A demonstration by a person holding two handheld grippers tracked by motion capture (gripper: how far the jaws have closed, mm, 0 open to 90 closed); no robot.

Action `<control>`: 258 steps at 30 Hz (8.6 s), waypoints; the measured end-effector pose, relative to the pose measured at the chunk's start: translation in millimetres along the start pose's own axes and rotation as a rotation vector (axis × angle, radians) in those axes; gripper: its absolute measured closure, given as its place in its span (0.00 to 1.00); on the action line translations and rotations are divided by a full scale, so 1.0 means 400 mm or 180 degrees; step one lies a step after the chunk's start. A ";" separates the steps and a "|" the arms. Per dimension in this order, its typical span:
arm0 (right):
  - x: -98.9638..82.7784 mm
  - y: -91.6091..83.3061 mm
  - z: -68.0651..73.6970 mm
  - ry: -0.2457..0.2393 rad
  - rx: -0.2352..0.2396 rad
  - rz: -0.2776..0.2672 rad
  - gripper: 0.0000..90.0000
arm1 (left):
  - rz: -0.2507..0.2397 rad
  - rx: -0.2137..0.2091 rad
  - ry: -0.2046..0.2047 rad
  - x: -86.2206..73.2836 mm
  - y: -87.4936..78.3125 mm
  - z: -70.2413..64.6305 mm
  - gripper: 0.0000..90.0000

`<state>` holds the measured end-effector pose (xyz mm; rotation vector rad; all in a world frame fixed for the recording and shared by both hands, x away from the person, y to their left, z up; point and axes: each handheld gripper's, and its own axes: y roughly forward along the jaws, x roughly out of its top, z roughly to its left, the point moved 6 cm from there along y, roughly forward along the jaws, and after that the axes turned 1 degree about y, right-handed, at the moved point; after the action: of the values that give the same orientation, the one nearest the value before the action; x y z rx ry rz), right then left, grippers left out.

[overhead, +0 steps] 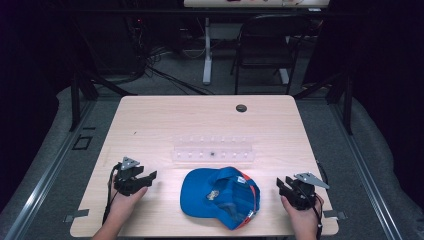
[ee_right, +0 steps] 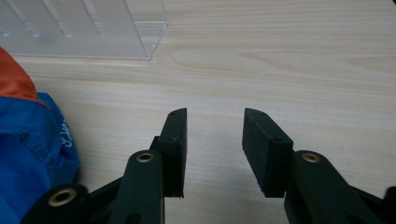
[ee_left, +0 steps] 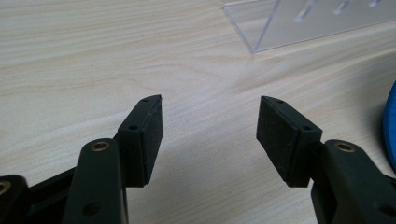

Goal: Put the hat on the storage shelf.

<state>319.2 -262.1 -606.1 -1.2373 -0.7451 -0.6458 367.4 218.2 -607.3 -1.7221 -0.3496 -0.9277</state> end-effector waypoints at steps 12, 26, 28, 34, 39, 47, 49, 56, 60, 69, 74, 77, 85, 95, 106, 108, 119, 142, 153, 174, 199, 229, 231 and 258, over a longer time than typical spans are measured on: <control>-0.010 -0.021 0.018 -0.0013 0.0141 0.0198 0.66 | -0.0021 0.0020 0.0029 0.008 -0.003 -0.010 0.43; 0.030 -0.051 0.031 0.0012 0.0366 0.0583 0.65 | 0.0022 -0.0033 0.0306 0.007 0.010 -0.050 0.45; 0.043 -0.054 0.035 0.0013 0.0441 0.0649 0.67 | 0.0065 0.0016 0.0342 0.001 0.015 -0.048 0.44; 0.073 -0.057 0.072 0.0080 0.0731 0.0815 0.68 | 0.0049 -0.0013 0.0304 0.000 0.015 -0.046 0.43; 0.073 -0.054 0.092 0.0037 0.0780 0.0983 0.65 | 0.0015 -0.0082 0.0223 0.005 0.010 -0.047 0.43; 0.099 -0.082 0.124 0.0081 0.1065 0.1085 0.64 | 0.0008 -0.0097 0.0162 0.005 0.009 -0.043 0.43; 0.104 -0.086 0.129 0.0085 0.1129 0.1094 0.64 | 0.0003 -0.0077 0.0151 0.005 0.012 -0.043 0.43; 0.101 -0.096 0.165 -0.0012 0.1271 0.1266 0.66 | 0.0006 -0.0095 0.0169 0.006 0.010 -0.045 0.43; 0.083 -0.090 0.169 0.0045 0.1386 0.1360 0.67 | 0.0017 -0.0136 0.0168 0.006 0.011 -0.047 0.45; 0.049 -0.080 0.178 0.0174 0.1577 0.1535 0.67 | 0.0004 -0.0143 0.0217 0.008 0.013 -0.051 0.46; 0.034 -0.071 0.195 0.0181 0.1658 0.1610 0.67 | -0.0034 -0.0132 0.0236 0.008 0.009 -0.050 0.47; 0.030 -0.067 0.198 0.0185 0.1676 0.1623 0.68 | -0.0044 -0.0117 0.0226 0.008 0.007 -0.049 0.47; 0.028 -0.059 0.193 0.0436 0.1824 0.1644 0.69 | -0.0024 -0.0103 0.0219 0.006 0.006 -0.050 0.47; 0.022 -0.047 0.189 0.0435 0.1805 0.1742 0.69 | -0.0010 -0.0111 0.0238 0.004 0.008 -0.050 0.47; 0.030 -0.051 0.206 0.0430 0.1928 0.1741 0.77 | -0.0004 -0.0118 0.0224 0.004 0.009 -0.051 0.47; 0.032 -0.052 0.209 0.0428 0.1925 0.1744 0.80 | -0.0005 -0.0120 0.0223 0.004 0.010 -0.051 0.47; 0.045 -0.057 0.213 0.0501 0.1835 0.1748 0.86 | 0.0000 -0.0122 0.0242 0.003 0.007 -0.052 0.47; 0.120 -0.075 0.224 0.0557 0.1494 0.1994 0.87 | -0.0010 -0.0096 0.0232 -0.001 0.001 -0.050 0.47; 0.174 -0.077 0.246 0.0383 0.1277 0.2072 0.87 | -0.0009 -0.0082 0.0187 -0.004 0.001 -0.046 0.47; 0.264 -0.100 0.292 -0.0043 0.0858 0.2317 0.87 | -0.0023 -0.0074 0.0159 -0.008 -0.009 -0.044 0.47; 0.368 -0.127 0.310 -0.0139 0.0589 0.2473 0.87 | -0.0020 -0.0063 0.0170 -0.010 -0.012 -0.043 0.47; 0.470 -0.163 0.337 -0.0169 0.0562 0.2438 0.87 | 0.0029 -0.0085 0.0214 -0.011 -0.007 -0.046 0.47; 0.478 -0.165 0.340 -0.0167 0.0557 0.2442 0.87 | 0.0033 -0.0085 0.0215 -0.011 -0.006 -0.046 0.47; 0.524 -0.185 0.366 0.0484 0.1279 0.2484 0.87 | 0.0045 -0.0081 0.0235 -0.014 -0.002 -0.053 0.46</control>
<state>367.0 -142.3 -373.1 -0.9813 -0.2023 0.0575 354.7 200.5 -608.6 -1.7065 -0.2778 -0.9865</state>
